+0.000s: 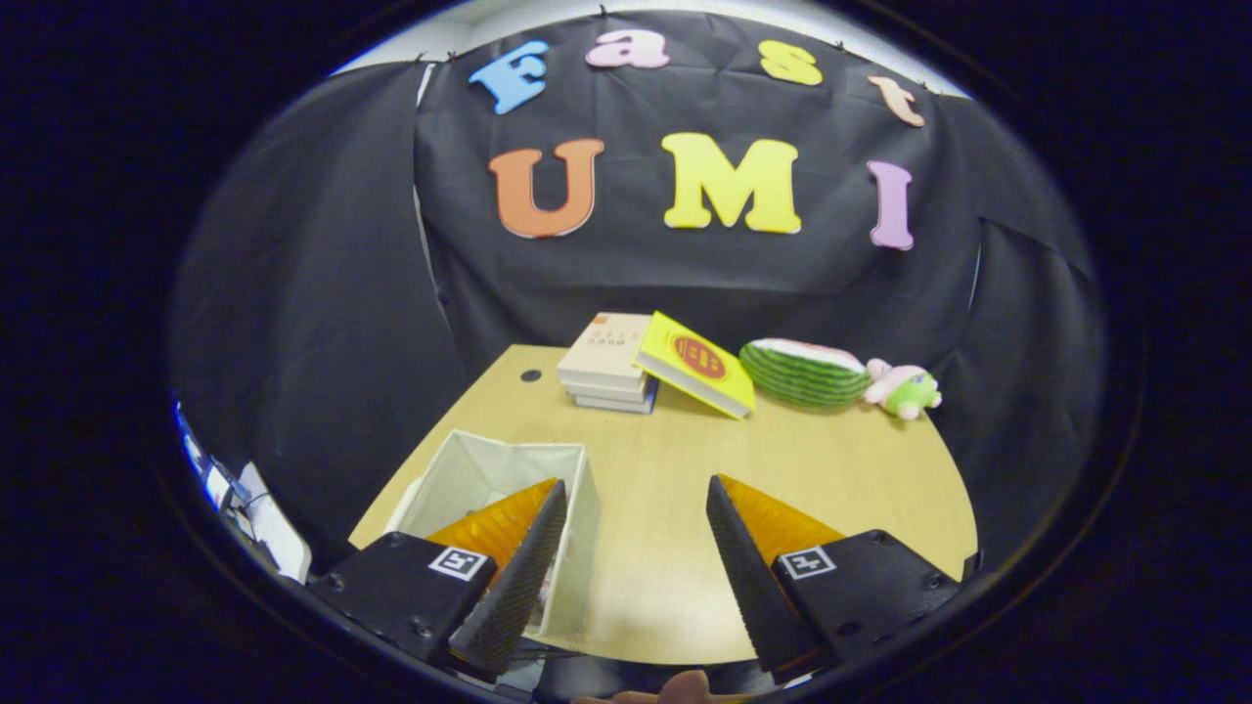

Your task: Open the storage box then place both shoes into the box .Put the left shoe in first, then the right shoe, with the right side of both shoes facing outward in a uniform manner.

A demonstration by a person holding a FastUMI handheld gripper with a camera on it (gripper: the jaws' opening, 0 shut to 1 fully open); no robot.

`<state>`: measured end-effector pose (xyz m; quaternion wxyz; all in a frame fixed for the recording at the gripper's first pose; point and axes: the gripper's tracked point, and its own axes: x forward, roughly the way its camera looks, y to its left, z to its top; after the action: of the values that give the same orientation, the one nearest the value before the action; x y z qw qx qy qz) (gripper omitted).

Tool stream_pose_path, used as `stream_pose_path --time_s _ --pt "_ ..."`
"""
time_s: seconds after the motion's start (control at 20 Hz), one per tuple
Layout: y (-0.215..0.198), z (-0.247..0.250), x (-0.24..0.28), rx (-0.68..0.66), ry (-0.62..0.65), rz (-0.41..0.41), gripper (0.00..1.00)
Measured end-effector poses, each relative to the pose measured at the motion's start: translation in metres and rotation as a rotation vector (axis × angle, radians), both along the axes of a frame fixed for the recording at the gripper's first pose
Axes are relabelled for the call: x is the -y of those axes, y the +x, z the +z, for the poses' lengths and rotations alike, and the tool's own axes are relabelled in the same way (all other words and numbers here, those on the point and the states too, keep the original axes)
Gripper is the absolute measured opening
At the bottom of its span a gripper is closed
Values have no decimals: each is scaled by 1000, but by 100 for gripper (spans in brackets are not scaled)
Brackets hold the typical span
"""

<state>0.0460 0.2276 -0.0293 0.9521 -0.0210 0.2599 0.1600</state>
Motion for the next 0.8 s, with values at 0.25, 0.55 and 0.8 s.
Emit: stream_pose_path --time_s 0.25,0.55,0.8 --pt "-25 29 60 310 59 -101 99" --pt "-77 37 80 468 101 -146 100" --pt "-90 19 90 477 126 -179 100"
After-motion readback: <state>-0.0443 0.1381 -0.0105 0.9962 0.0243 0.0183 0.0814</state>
